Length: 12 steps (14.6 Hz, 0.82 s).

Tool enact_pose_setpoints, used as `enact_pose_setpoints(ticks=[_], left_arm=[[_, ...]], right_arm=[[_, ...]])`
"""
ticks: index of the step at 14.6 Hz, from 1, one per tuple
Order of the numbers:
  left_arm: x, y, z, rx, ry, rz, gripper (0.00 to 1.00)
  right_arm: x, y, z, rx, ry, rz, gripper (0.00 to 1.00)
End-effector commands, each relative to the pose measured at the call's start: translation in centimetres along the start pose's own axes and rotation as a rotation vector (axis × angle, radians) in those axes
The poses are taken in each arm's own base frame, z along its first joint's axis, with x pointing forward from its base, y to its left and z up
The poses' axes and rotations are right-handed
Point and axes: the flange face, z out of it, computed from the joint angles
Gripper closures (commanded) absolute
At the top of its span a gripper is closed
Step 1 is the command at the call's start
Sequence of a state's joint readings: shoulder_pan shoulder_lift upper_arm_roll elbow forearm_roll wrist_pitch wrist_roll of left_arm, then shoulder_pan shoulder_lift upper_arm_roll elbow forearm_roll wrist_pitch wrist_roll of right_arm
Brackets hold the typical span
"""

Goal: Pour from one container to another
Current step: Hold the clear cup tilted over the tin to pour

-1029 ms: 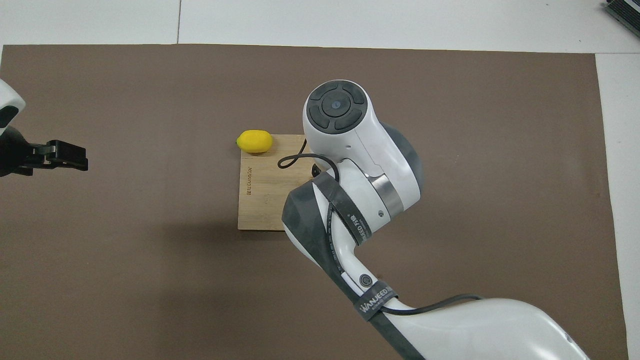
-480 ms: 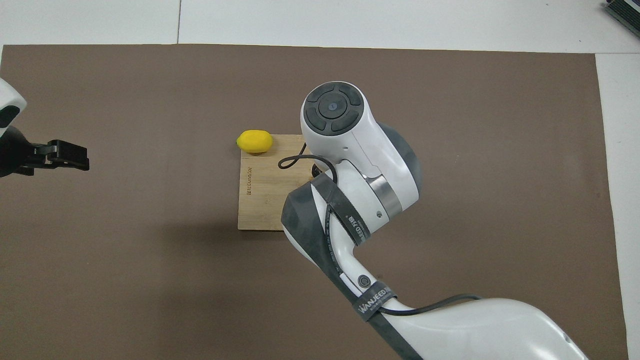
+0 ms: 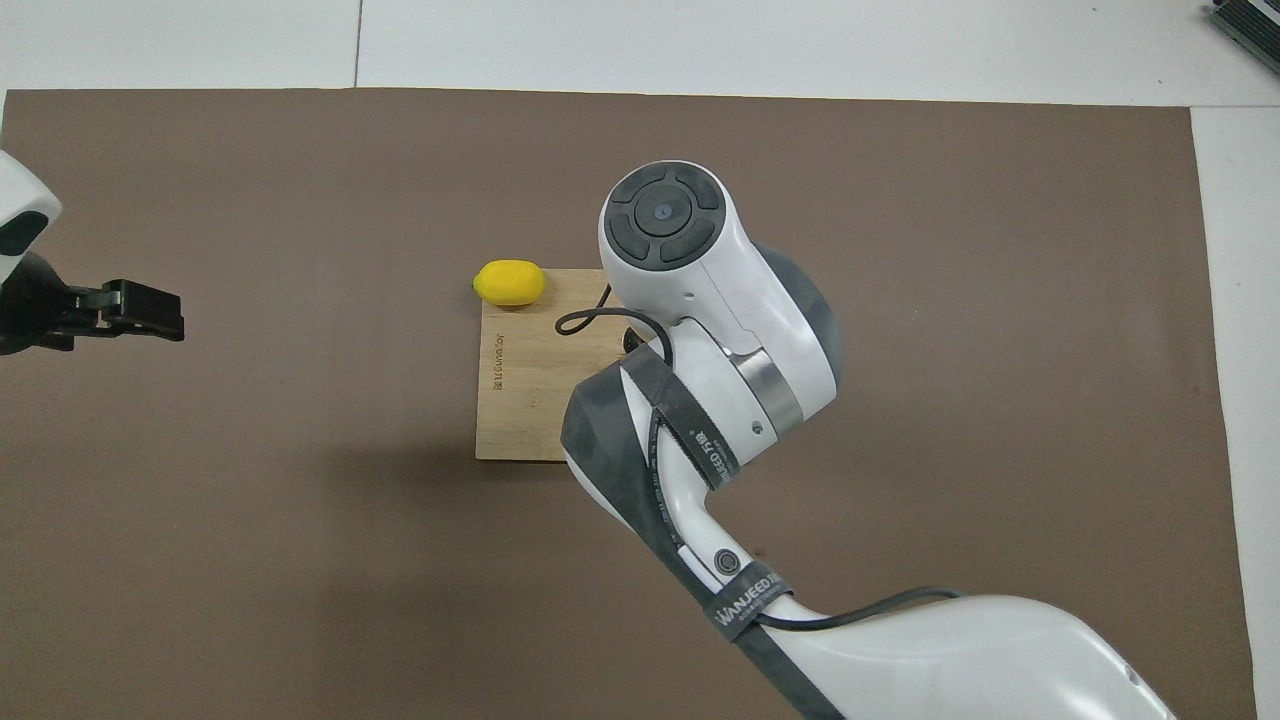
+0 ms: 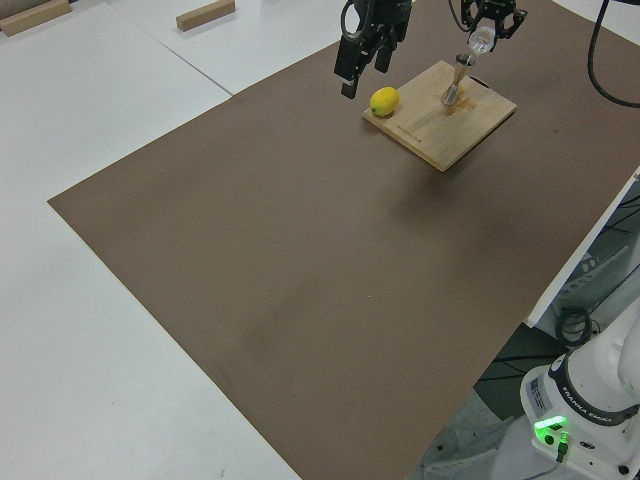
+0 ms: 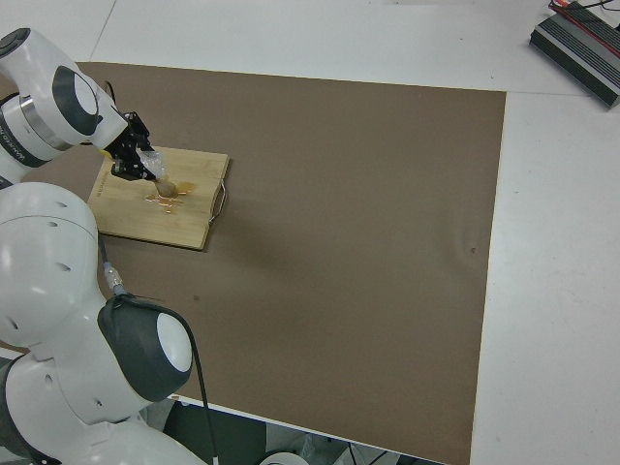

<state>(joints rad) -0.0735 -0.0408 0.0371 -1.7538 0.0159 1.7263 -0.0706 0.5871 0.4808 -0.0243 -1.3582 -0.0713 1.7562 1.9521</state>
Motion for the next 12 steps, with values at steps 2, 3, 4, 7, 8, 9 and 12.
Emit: enact_pose_setpoints(ticks=[2,3,4,7,8,9,12], left_arm=[[-0.34,0.34,-0.56,0.004,0.003,-0.01,0.0],[-0.36,0.34,-0.55,0.005,0.001,-0.01,0.0],[-0.34,0.34,-0.56,0.004,0.003,-0.01,0.0],[-0.34,0.25,-0.56,0.004,0.003,-0.011,0.0],[-0.34,0.24,-0.56,0.006,0.003,-0.011,0.0],[-0.34,0.34,-0.56,0.004,0.003,-0.01,0.0],[-0.34,0.25,-0.56,0.004,0.003,-0.011,0.0]], right_arm=[[-1.21,-0.14,-0.08,0.005,0.037,-0.033,1.0],[-1.15,-0.17,0.04,0.006,0.047,-0.035,1.0],[-1.14,-0.11,0.08,0.004,0.058,-0.038,1.0],[-1.13,-0.37,-0.23,0.0,0.068,-0.037,1.0],[-1.08,-0.4,-0.31,0.0,0.073,-0.037,1.0],[-1.03,-0.42,-0.32,0.003,0.079,-0.038,1.0],[-1.14,-0.45,-0.38,0.006,0.079,-0.039,1.0]])
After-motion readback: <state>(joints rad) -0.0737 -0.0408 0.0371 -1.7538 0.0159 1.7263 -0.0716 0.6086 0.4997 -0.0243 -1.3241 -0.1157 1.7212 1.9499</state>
